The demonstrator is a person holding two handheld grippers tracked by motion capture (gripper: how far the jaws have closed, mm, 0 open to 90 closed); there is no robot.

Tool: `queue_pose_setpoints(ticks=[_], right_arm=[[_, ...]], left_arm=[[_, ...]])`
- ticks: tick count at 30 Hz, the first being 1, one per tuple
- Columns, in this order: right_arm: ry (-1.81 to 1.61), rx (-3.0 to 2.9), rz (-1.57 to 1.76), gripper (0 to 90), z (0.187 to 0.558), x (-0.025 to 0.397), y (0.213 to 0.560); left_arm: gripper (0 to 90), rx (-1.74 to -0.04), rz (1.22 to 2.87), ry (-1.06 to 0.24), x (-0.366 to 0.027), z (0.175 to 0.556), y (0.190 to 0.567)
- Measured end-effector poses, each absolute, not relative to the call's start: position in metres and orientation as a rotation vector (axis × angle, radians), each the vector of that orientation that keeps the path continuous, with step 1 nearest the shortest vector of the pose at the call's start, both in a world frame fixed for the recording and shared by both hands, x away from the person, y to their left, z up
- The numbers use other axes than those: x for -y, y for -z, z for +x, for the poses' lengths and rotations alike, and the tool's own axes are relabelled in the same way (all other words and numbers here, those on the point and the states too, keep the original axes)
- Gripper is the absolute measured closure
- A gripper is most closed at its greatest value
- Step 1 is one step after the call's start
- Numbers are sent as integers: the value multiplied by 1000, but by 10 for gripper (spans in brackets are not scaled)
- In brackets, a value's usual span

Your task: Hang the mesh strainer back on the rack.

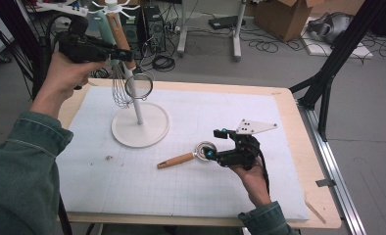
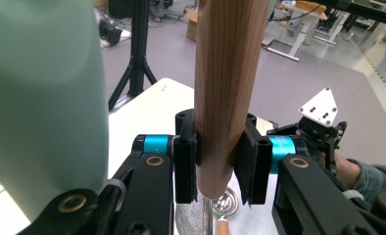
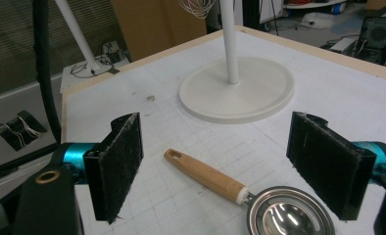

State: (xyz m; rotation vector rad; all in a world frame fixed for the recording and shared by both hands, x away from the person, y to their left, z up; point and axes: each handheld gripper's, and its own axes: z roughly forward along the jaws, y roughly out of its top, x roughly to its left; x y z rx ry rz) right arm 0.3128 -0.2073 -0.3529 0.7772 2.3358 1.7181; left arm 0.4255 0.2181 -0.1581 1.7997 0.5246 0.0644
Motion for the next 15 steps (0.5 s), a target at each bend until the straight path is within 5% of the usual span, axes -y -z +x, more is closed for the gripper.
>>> queue_pose_setpoints(ticks=[15], right_arm=[[-1722,-2330,771,205,312,205,352]], left_arm=[[718,-551,1718,-74,-227,420,169]])
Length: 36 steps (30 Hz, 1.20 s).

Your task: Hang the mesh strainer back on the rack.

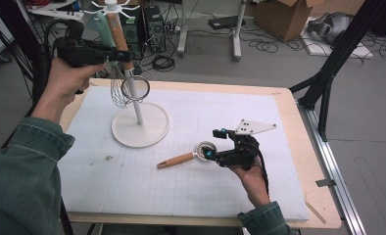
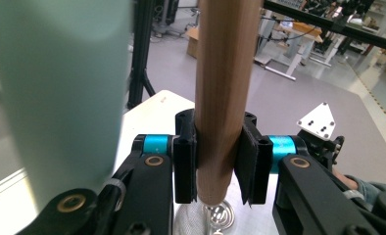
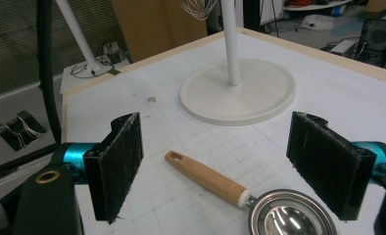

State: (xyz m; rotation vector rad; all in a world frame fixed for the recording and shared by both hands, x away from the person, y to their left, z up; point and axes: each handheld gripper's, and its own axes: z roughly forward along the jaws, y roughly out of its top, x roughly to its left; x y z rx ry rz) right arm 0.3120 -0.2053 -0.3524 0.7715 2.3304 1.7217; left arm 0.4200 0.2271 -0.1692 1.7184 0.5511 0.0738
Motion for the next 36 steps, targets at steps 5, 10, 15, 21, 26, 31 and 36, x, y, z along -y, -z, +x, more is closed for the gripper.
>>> queue_pose_setpoints(ticks=[5,10,15,21,26,31,36], right_arm=[[-1725,-2329,769,205,312,204,352],[-1723,-2327,763,205,311,202,350],[-1724,-2322,760,205,311,203,350],[-1726,-2321,761,205,312,202,350],[-1727,-2321,759,205,312,201,350],[-1727,-2321,766,206,312,201,349],[-1720,-2318,768,205,313,201,350]], left_arm=[[718,-563,1704,-89,-230,417,171],[719,-582,1691,-95,-231,416,174],[717,-595,1659,-91,-234,415,180],[709,-608,1673,-135,-236,408,178],[672,-609,1694,-155,-238,403,179],[641,-610,1712,-184,-240,397,177],[619,-616,1722,-201,-244,394,175]])
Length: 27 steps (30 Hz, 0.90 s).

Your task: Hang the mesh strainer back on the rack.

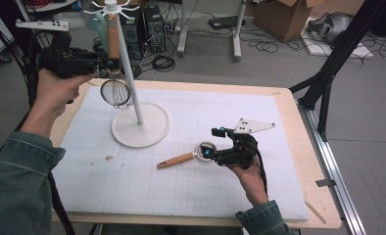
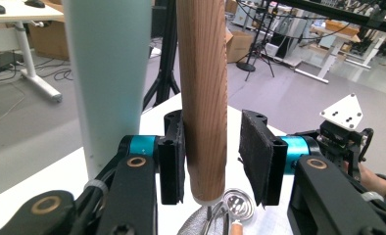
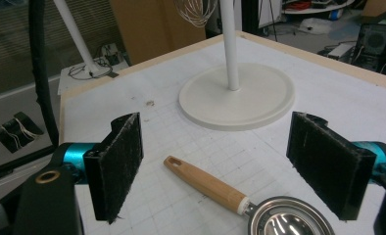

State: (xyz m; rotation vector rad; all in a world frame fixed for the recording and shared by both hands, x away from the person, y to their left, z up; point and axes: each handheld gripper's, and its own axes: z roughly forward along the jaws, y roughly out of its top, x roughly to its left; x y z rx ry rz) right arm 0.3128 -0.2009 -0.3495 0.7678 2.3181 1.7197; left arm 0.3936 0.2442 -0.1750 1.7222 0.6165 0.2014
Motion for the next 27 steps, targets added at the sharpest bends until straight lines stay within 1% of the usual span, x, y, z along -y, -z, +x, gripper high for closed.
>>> queue_pose_setpoints(ticks=[12,17,20,27], right_arm=[[-1716,-2302,794,205,313,210,350],[-1715,-2294,809,205,312,217,350],[-1714,-2288,818,205,312,221,350],[-1707,-2279,844,203,315,228,351]], left_arm=[[569,-636,1730,-241,-257,389,172],[573,-629,1734,-246,-261,385,169],[594,-619,1744,-247,-261,384,166],[710,-564,1761,-236,-258,382,157]])
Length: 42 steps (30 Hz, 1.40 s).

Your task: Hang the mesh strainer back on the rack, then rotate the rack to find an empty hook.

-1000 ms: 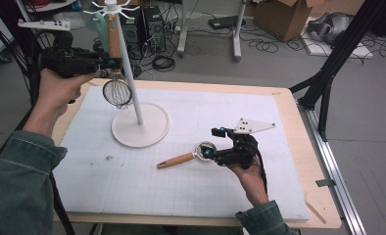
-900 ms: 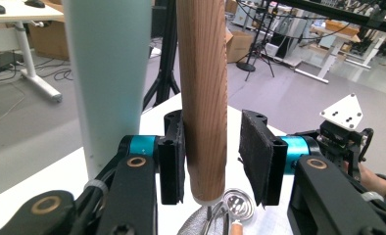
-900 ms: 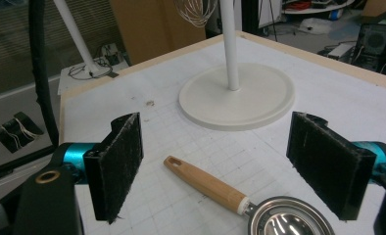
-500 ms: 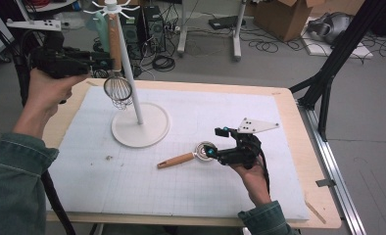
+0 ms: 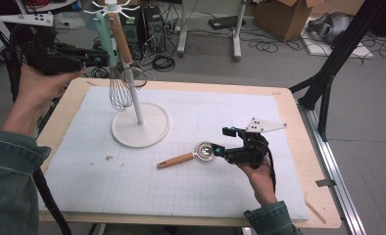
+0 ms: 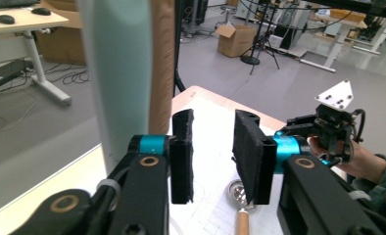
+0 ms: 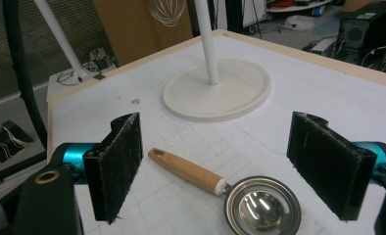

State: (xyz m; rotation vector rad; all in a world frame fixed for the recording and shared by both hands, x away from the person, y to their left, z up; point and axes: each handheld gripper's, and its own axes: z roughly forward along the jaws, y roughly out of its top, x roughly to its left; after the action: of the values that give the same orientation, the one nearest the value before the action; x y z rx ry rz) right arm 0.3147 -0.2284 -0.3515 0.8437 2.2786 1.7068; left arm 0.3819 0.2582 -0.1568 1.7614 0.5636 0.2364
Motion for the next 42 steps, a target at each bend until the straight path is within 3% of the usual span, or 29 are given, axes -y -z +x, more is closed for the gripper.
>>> queue_pose_setpoints(ticks=[8,20,42], right_arm=[[-1702,-2278,852,200,313,232,351],[-1692,-2281,860,198,314,236,352],[-1693,-2276,860,198,316,242,349]], left_arm=[[882,-519,1779,-224,-247,377,147],[895,-500,1765,-245,-237,378,127],[895,-567,1713,-333,-254,395,101]])
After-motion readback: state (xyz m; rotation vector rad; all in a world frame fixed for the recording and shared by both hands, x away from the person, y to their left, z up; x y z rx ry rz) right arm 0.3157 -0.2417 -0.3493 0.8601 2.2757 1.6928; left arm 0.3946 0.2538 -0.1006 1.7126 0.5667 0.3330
